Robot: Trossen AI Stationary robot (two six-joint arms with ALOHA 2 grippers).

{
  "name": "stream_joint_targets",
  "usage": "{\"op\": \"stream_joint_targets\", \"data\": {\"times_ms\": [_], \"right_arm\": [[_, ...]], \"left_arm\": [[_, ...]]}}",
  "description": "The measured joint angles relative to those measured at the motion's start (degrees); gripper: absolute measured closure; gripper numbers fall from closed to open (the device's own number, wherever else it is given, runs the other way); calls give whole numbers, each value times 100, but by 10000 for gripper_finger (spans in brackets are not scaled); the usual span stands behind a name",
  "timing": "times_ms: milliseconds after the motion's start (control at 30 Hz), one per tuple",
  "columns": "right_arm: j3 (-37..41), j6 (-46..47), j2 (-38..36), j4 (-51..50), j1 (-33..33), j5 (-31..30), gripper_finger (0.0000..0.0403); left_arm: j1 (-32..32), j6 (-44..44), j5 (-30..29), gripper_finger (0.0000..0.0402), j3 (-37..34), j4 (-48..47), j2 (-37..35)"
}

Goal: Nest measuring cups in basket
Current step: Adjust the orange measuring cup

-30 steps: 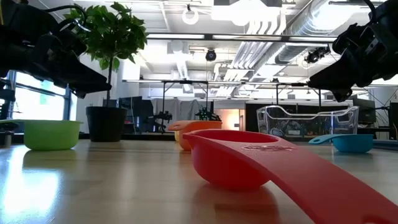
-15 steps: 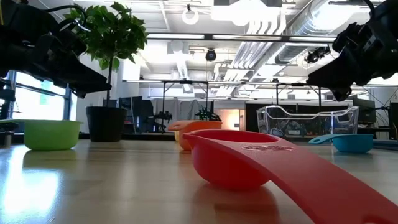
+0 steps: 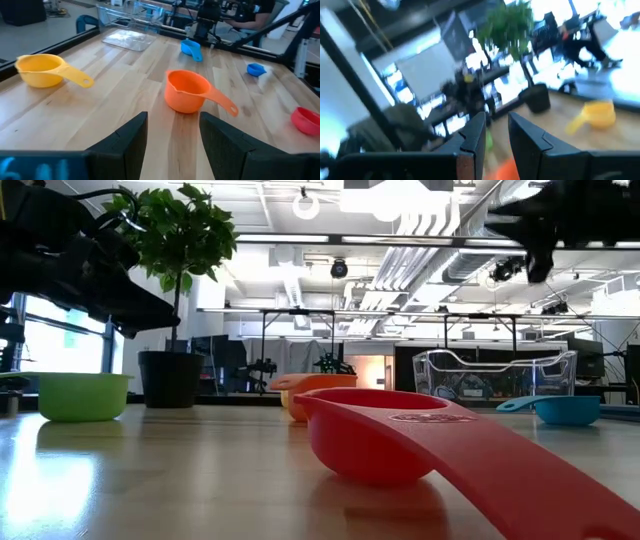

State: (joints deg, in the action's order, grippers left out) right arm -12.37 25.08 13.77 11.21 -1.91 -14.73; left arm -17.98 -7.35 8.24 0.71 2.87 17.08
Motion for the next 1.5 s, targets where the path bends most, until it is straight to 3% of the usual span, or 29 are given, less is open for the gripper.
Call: {"op": "stream_joint_targets", "data": {"times_ms": [133,233,533,867,1067,1300,1500], "right_arm": [[-564,-270,230,-8,0,-159,327],[-1046,91,627,-7,0,-177,327],[-2651,851,2710,-448,0,-127,327],[-4657,2247,4950,-2678,0,-180,327],[-5722,2441,6159,-3829,0,-178,327],[-6495,2592,7240,-4667,0,-134,327],[-6683,2946,7880,-5010,0,-136,327]], "left_arm": [[0,-5,-3,232,0,0,0],[0,-12,-4,232,1,2,0],[0,-1187,-7,232,0,5,0],[0,-1657,-5,232,0,4,-2],[0,-1657,-5,232,2,4,0],[0,-1660,-5,232,0,3,-1],[0,-1664,-5,232,0,2,-2]]}}
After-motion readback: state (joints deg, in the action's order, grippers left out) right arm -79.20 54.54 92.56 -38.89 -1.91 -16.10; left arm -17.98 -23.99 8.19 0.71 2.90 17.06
